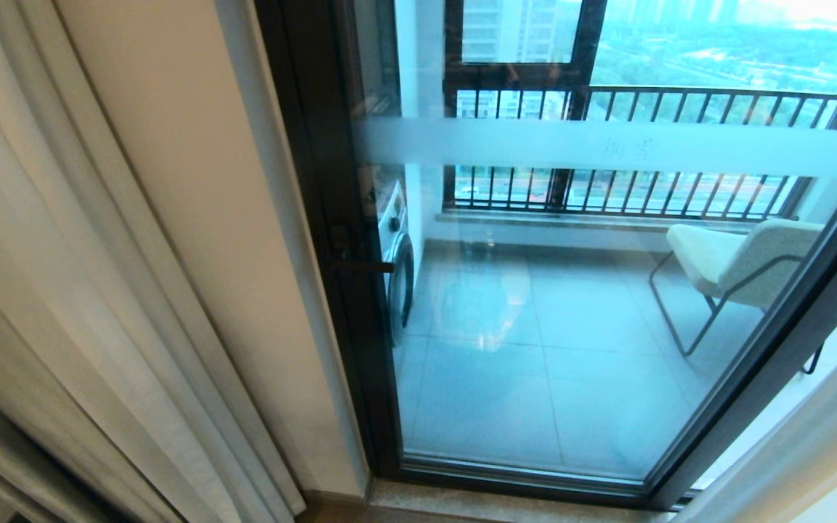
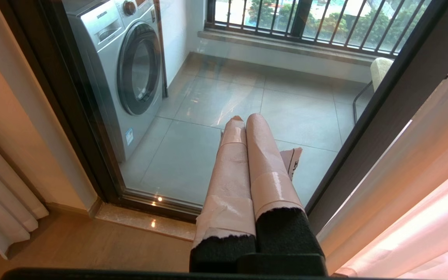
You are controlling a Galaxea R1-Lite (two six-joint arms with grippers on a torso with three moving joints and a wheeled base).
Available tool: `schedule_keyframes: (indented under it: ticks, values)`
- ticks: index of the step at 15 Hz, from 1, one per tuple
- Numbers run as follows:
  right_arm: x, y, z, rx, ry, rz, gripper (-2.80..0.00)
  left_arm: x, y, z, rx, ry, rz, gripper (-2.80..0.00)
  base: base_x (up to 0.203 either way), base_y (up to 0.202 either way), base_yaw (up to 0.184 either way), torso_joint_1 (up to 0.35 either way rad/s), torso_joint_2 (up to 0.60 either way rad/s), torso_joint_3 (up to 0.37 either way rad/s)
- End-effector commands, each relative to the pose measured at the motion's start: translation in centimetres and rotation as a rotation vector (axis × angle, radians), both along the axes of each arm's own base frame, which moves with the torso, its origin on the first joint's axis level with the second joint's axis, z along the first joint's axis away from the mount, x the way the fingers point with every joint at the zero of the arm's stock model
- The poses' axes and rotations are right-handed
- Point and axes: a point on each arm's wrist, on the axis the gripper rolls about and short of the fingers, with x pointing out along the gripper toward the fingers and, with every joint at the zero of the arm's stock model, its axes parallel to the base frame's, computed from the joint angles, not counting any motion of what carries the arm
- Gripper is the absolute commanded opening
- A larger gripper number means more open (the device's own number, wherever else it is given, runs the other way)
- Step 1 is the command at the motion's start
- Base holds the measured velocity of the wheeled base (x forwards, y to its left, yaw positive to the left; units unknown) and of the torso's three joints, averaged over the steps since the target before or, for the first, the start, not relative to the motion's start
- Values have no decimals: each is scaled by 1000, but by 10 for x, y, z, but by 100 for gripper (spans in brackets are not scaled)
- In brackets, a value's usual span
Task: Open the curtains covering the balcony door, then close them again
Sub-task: Pull the inner curtains open on both sides
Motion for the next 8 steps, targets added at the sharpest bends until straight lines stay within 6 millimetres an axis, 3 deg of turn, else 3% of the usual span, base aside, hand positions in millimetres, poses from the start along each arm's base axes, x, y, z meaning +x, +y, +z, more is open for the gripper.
schedule_keyframes:
  ticks: [1,8]
  values:
    - [0,0,0,-1,0,1,-280,0,0,0,-2,-1,0,-280,0,0,0,0,0,0]
    - [0,0,0,-1,0,1,-280,0,0,0,-7,0,1,-280,0,0,0,0,0,0]
